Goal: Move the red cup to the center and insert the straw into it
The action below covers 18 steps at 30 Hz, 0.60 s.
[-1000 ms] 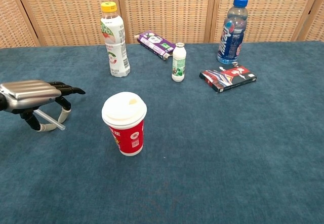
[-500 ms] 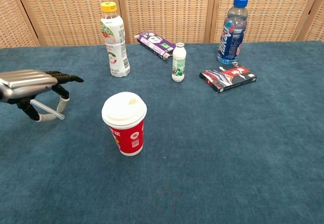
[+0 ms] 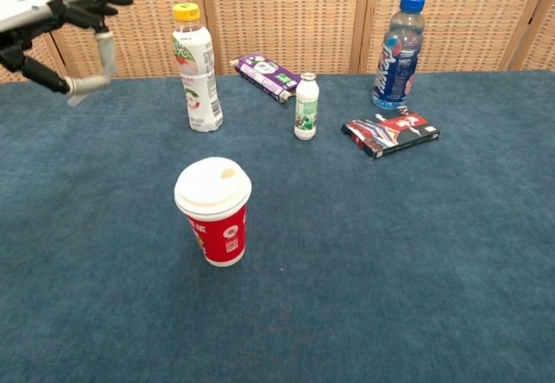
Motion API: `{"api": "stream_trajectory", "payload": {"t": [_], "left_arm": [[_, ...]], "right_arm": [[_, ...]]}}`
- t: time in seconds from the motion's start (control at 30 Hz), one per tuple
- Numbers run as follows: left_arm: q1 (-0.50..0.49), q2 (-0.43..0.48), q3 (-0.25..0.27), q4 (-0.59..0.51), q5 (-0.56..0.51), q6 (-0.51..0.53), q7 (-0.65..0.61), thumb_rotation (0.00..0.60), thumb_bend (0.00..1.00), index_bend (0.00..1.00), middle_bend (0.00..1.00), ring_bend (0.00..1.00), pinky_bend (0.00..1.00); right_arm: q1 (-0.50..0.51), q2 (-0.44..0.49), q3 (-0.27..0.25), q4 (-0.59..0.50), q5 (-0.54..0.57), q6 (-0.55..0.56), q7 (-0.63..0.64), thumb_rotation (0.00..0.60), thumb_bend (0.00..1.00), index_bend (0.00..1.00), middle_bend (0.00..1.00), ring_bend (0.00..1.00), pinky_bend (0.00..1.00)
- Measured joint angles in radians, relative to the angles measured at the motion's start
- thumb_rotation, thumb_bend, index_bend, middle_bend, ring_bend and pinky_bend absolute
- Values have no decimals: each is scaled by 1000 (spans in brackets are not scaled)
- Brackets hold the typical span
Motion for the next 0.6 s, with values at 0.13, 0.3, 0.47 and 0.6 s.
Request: {"api": "stream_trajectory", "payload": {"t": [0.13,0.3,0.47,0.6], "left_arm": [[-4,29,-38,-91,1,45,-163,600,411,592,0,0,0],[-15,38,-64,-191,7,72,-370,600,425,594,0,0,0],[-27,22,-73,-275,9,74,-559,600,455,595,0,0,0],[-38,7,-69,-325,12,59,-668,600,456,596,0,0,0]], "right_arm": [[-1,0,2,-1,1,0,-4,600,0,0,0,0,0],[-3,1,5,-2,2,1,-2,600,0,0,0,0,0],[-5,2,9,2,8,-1,3,600,0,0,0,0,0],[-6,4,11,6,11,-3,10,600,0,0,0,0,0]]}}
